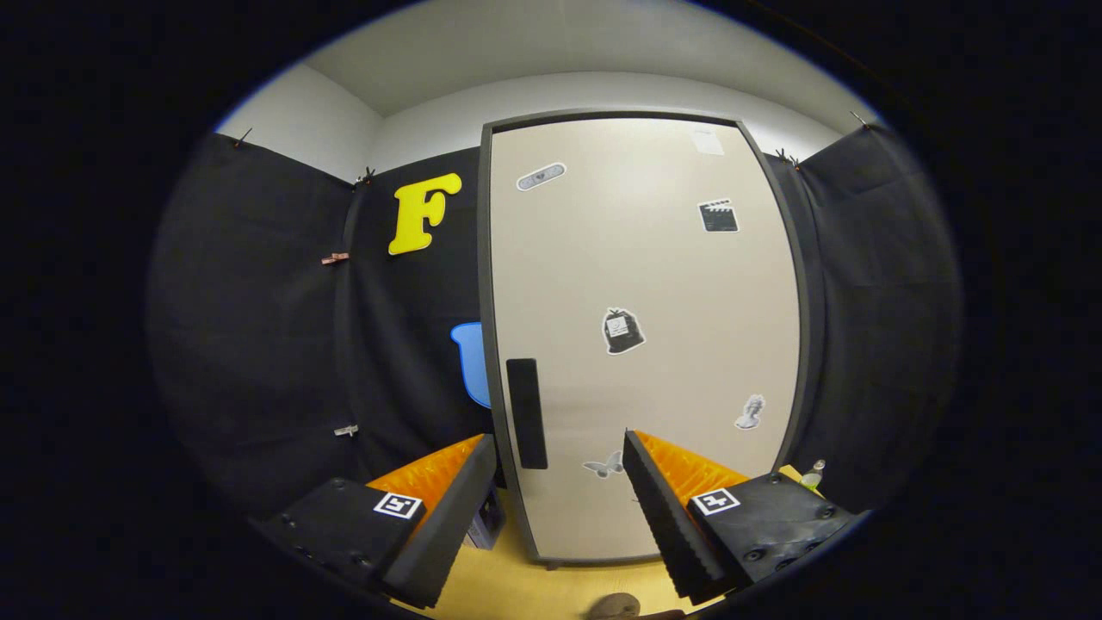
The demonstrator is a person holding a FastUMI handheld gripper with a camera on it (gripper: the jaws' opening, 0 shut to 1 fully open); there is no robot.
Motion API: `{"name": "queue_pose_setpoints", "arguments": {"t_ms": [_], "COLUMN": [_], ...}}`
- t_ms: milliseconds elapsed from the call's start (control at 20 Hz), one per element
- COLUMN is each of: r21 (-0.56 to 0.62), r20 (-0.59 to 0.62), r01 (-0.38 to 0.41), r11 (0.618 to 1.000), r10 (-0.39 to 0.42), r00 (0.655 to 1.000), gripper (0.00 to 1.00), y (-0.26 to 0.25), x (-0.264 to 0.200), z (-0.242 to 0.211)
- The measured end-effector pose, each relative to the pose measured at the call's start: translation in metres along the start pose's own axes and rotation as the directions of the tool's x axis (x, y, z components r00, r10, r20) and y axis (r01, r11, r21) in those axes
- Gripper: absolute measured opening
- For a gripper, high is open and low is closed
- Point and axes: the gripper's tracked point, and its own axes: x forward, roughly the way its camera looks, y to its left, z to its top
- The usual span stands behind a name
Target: Open the shoe cabinet door, grab the shoes and put them into the shoe cabinet, then close the shoe cabinet door.
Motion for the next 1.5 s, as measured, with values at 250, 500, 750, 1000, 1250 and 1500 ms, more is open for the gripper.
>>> {"name": "queue_pose_setpoints", "arguments": {"t_ms": [250,500,750,1000,1250,1500], "r21": [-0.010,-0.029,-0.033,-0.055,-0.064,-0.075], "r20": [-0.024,-0.041,-0.047,-0.040,-0.032,-0.051], "r01": [0.019,0.074,0.092,0.126,0.141,0.151], "r11": [1.000,0.997,0.995,0.991,0.988,0.986], "r10": [-0.019,-0.075,-0.093,-0.128,-0.143,-0.155], "r00": [1.000,0.996,0.995,0.991,0.989,0.987], "gripper": [0.97,0.98,0.85,0.62,0.39,0.32], "y": [0.018,0.011,0.014,0.012,0.016,0.014], "x": [0.054,0.099,0.124,0.127,0.130,0.131], "z": [-0.015,-0.032,-0.041,-0.042,-0.041,-0.044]}}
